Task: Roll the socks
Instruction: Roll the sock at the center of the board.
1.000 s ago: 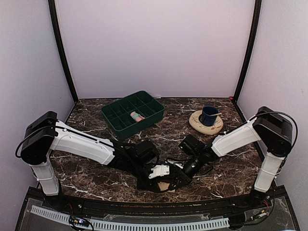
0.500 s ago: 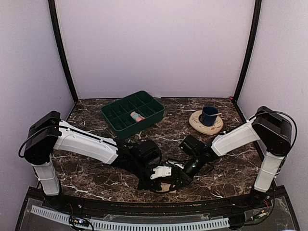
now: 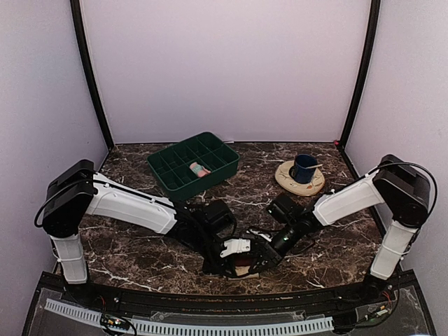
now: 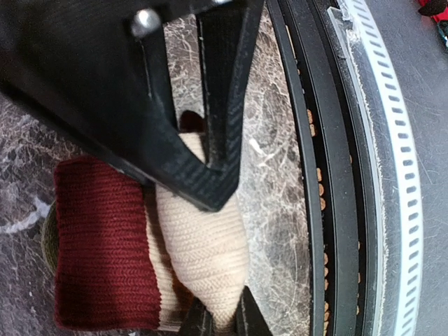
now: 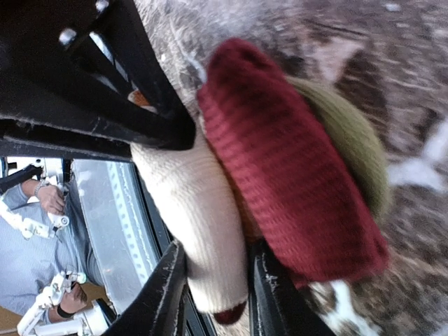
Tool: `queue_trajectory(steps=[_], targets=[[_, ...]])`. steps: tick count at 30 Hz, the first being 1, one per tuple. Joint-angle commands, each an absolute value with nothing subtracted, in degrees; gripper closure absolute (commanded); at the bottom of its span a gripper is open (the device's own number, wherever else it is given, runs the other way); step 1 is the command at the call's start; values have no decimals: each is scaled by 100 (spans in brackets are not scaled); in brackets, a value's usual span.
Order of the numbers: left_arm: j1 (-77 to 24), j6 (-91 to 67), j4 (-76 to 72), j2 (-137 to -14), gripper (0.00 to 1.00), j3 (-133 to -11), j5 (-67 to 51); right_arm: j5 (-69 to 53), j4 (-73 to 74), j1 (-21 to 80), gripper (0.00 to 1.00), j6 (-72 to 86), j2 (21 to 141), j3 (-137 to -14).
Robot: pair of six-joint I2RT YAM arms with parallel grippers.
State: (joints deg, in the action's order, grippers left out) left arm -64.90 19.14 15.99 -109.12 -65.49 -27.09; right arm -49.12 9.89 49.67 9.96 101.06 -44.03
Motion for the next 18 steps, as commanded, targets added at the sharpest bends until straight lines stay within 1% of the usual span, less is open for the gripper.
queue_trajectory(steps=[1, 11, 18], targets=[[-6324, 1796, 2043, -11109, 92, -6604, -2916, -4534, 895, 4744, 72, 1203, 9897, -4214], [-6023, 1737, 2497, -11528, 92, -7137, -3469, -4480, 452, 4386, 70, 1625, 9438, -3792], [-5809, 1750, 2905, -11808, 92, -7503, -3981, -4223, 100, 4263, 69, 1904, 9172, -3502]])
